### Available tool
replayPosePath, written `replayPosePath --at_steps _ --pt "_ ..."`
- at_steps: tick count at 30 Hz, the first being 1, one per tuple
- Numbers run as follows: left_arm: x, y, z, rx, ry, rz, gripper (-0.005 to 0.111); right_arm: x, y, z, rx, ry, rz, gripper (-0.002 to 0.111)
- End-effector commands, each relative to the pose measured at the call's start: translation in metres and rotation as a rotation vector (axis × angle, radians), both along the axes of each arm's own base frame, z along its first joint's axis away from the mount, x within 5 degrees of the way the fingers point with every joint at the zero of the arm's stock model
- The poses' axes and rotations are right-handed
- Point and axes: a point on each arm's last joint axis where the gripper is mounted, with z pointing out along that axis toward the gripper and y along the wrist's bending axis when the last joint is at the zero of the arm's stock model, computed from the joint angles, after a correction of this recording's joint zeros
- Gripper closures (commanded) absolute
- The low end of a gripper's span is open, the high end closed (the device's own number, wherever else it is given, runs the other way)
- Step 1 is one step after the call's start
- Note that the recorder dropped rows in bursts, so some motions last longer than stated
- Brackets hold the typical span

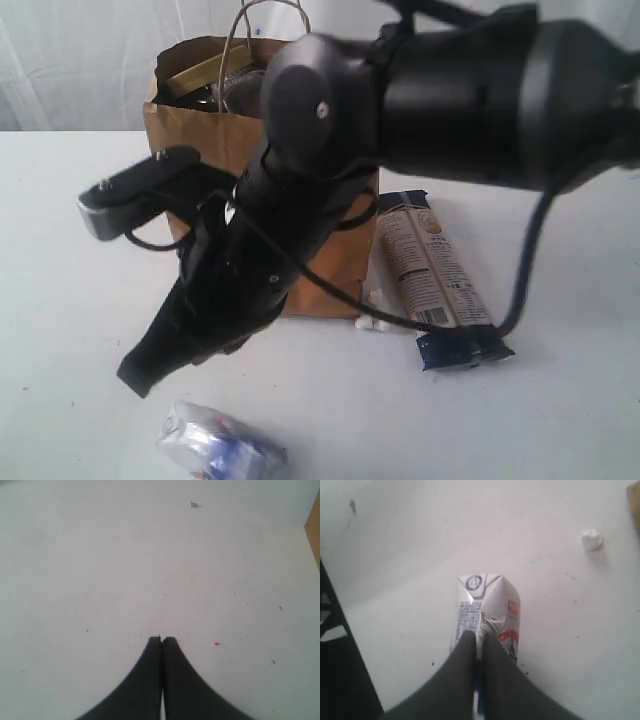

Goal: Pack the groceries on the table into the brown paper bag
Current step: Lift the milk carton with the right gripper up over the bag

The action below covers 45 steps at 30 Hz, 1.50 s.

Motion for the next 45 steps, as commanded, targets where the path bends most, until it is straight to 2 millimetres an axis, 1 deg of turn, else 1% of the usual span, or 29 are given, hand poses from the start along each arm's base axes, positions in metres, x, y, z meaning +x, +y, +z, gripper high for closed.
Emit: replayPosePath --at_steps 1,3,5,9,11,12,13,14,15,16,17,18,19,21,23,27,29,31,34,35,37,42,45 --pt "0.0 0.0 -0.001 -0.003 -0.004 -0.003 0.107 -0.009 -0.013 0.04 0.113 -0.089 -0.007 0.108" --pt "0.0 0.0 -0.001 -0.003 -0.004 -0.003 0.107 -0.011 -0.015 0.047 0.135 -0.106 -0.011 0.108" --pt "0.0 0.0 -0.001 -0.003 -0.004 -0.003 0.107 -0.011 -0.016 0.046 0.127 -0.106 -0.009 0.108" --pt "0.0 0.0 -0.001 -0.003 -0.004 -0.003 0.107 -0.008 -0.012 0.027 0.056 -0.064 0.004 0.108" --pt "0.0 0.0 -0.001 -0.003 -0.004 -0.003 0.107 -0.006 -0.009 0.011 0.017 -0.034 0.006 0.107" --pt "0.0 0.0 -0.001 -0.003 -0.004 -0.003 0.107 -0.003 -0.005 -0.004 -0.024 -0.002 0.013 0.1" --pt "0.0 0.0 -0.001 -0.003 -0.004 -0.003 0.107 -0.002 -0.004 -0.01 -0.043 0.01 0.016 0.095" --pt "0.0 0.0 -0.001 -0.003 -0.004 -0.003 0.107 0.001 0.0 -0.024 -0.081 0.031 0.02 0.08" --pt "0.0 0.0 -0.001 -0.003 -0.004 -0.003 0.107 0.003 0.002 -0.031 -0.098 0.043 0.021 0.073" --pt "0.0 0.0 -0.001 -0.003 -0.004 -0.003 0.107 0.005 0.005 -0.045 -0.124 0.063 0.02 0.053" --pt "0.0 0.0 -0.001 -0.003 -0.004 -0.003 0.107 0.006 0.006 -0.05 -0.134 0.07 0.02 0.045" --pt "0.0 0.0 -0.001 -0.003 -0.004 -0.003 0.107 0.009 0.01 -0.062 -0.152 0.083 0.01 0.035" --pt "0.0 0.0 -0.001 -0.003 -0.004 -0.003 0.107 0.01 0.011 -0.067 -0.16 0.085 0.009 0.035" --pt "0.0 0.0 -0.001 -0.003 -0.004 -0.003 0.107 0.015 0.016 -0.089 -0.189 0.101 0.009 0.035" --pt "0.0 0.0 -0.001 -0.003 -0.004 -0.003 0.107 0.017 0.018 -0.103 -0.207 0.114 0.001 0.035" --pt "0.0 0.0 -0.001 -0.003 -0.004 -0.003 0.107 0.019 0.019 -0.12 -0.247 0.129 0.005 0.036" --pt "0.0 0.0 -0.001 -0.003 -0.004 -0.003 0.107 0.018 0.018 -0.122 -0.267 0.136 0.014 0.04" --pt "0.0 0.0 -0.001 -0.003 -0.004 -0.003 0.107 0.016 0.016 -0.122 -0.29 0.149 0.025 0.05" --pt "0.0 0.0 -0.001 -0.003 -0.004 -0.003 0.107 0.013 0.011 -0.12 -0.335 0.18 0.047 0.078" --pt "0.0 0.0 -0.001 -0.003 -0.004 -0.003 0.107 0.012 0.01 -0.119 -0.348 0.194 0.046 0.092" --pt "0.0 0.0 -0.001 -0.003 -0.004 -0.003 0.107 0.011 0.009 -0.116 -0.349 0.202 0.031 0.108" --pt "0.0 0.0 -0.001 -0.003 -0.004 -0.003 0.107 0.012 0.01 -0.103 -0.298 0.169 -0.004 0.108" --pt "0.0 0.0 -0.001 -0.003 -0.004 -0.003 0.107 0.011 0.009 -0.089 -0.261 0.144 -0.008 0.108"
